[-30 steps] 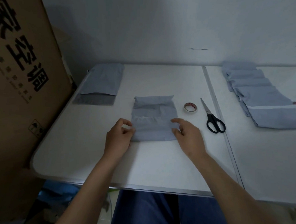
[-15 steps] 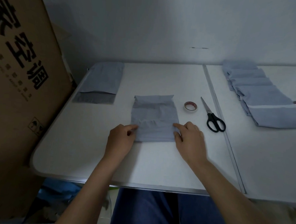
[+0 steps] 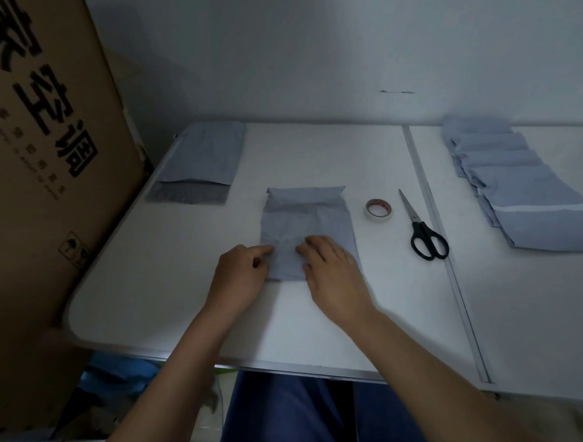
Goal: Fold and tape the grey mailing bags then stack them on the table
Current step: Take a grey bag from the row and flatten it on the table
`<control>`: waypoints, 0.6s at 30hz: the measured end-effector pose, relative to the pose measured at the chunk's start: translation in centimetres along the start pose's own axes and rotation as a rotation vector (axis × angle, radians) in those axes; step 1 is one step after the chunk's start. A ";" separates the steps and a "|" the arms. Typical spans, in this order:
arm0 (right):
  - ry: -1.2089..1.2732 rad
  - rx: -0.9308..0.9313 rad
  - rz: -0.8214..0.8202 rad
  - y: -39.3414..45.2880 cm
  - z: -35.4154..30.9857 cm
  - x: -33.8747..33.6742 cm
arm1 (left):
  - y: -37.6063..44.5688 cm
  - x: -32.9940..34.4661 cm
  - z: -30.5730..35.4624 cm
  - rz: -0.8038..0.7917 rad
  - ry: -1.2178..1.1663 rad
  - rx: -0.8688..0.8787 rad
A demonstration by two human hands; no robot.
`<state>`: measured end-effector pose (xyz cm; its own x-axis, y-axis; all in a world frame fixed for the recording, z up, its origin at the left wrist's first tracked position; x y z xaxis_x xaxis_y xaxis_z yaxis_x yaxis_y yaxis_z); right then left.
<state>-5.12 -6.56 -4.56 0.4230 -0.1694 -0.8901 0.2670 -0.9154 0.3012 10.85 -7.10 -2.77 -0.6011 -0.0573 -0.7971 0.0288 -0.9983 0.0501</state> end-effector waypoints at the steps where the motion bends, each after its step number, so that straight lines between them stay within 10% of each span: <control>1: -0.033 0.006 -0.025 -0.2 0.2 0.2 | 0.0 0.0 0.0 -0.002 -0.001 0.002; 11: -0.113 0.126 -0.246 -1.3 0.8 1.2 | 0.6 0.5 3.3 0.063 0.241 0.215; 18: -0.131 0.128 -0.248 -1.2 0.9 1.1 | 0.8 4.8 3.2 -0.196 0.242 0.325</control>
<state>-5.74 -5.93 -6.19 0.2409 0.0266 -0.9702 0.2333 -0.9719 0.0313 5.44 -8.16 -4.66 -0.3653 0.0942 -0.9261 -0.3429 -0.9385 0.0398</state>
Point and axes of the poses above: each hand's wrist, its own y-axis towards the middle knuckle, its own x-axis out of the palm, z = x × y, the point moved 9 cm from there along y, towards the middle knuckle, and after that the axes turned 1 degree about x, right-handed, at the moved point
